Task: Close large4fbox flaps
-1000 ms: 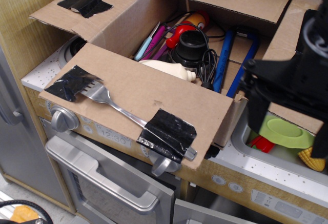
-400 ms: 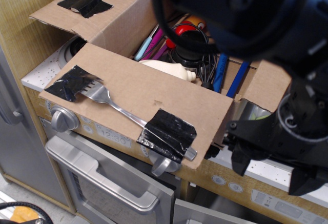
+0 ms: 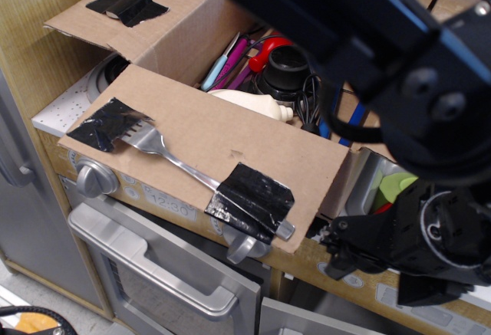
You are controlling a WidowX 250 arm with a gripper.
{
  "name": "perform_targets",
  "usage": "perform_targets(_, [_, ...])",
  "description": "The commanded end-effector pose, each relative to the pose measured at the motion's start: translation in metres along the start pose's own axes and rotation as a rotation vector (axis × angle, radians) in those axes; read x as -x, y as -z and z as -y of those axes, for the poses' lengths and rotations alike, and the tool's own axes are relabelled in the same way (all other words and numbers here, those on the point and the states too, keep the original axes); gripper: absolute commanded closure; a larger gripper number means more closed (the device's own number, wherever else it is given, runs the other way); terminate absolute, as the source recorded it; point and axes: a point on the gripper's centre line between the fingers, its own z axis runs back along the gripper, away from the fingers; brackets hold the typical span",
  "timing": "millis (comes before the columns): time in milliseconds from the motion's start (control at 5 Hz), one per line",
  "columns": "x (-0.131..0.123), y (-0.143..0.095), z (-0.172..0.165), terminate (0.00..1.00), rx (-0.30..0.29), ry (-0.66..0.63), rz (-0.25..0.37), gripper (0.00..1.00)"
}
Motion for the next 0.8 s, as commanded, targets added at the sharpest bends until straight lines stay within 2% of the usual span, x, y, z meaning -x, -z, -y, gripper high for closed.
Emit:
perform_targets(0, [-0.010,-0.005,-0.026,0.00,-0.129,-0.012,0.056,0.00])
perform_targets(400, [-0.031,-0.026,-0.055,0.00,-0.226,0.089,0.054,0.00])
perform_targets(600, [-0.041,-0.050,-0.052,0.00,-0.362,0.204,0.110,0.00])
